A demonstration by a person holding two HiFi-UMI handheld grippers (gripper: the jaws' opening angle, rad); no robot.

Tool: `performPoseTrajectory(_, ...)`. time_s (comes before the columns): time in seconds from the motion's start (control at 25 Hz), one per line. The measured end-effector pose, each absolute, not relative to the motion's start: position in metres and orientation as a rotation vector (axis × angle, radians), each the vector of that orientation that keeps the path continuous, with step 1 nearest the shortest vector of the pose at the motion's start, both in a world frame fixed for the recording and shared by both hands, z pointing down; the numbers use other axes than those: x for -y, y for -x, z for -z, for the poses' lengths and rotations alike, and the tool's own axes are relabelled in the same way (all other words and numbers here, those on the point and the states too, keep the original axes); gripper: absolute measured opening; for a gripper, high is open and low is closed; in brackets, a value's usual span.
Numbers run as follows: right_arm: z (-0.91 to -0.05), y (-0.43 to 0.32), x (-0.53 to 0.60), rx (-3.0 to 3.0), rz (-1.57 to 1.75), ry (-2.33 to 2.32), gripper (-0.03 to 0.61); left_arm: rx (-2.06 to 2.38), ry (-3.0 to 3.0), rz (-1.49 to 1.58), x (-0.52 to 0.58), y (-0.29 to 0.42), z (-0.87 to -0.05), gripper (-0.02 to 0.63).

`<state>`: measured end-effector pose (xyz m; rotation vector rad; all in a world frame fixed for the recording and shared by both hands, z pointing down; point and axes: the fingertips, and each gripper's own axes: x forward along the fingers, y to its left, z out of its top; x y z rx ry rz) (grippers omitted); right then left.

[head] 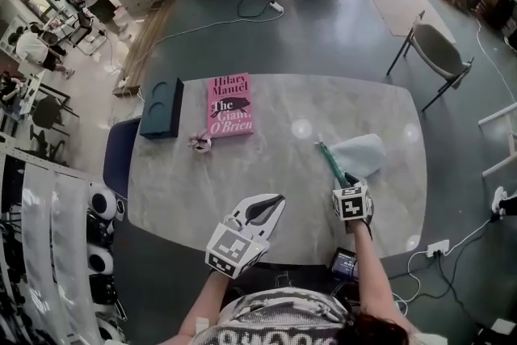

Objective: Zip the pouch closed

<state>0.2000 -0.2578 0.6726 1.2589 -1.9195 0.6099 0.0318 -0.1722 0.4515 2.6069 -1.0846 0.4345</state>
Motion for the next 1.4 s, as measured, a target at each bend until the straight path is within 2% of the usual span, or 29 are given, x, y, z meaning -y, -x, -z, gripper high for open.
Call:
performPoseTrajectory(0.12, -0.68, -0.201, 0.26, 1.918, -0.641, -1.233, 0.118, 1.146, -2.569, -0.447, 0.174, -0.026, -0.453, 0.015)
performPoseTrajectory(0.36, -0.679, -0.199, 0.257, 1.982, -0.646, -1.159, 0.054, 1.223, -2.512, -0.474, 0.169, -0.015, -0.459, 0.015)
performPoseTrajectory(0.72, -0.654, -0.169, 0.228, 2.152, -0.554, -0.899, 0.037, 1.181, -2.507, -0.542, 0.163, -0.003, -0.482, 0.017)
performPoseTrajectory(1.4, -0.62, -0.116, 0.137, 2.257, -0.509, -0.642, 0.034, 0.746, -2.684, -1.112, 0.185, 0.006, -0.599, 0.018)
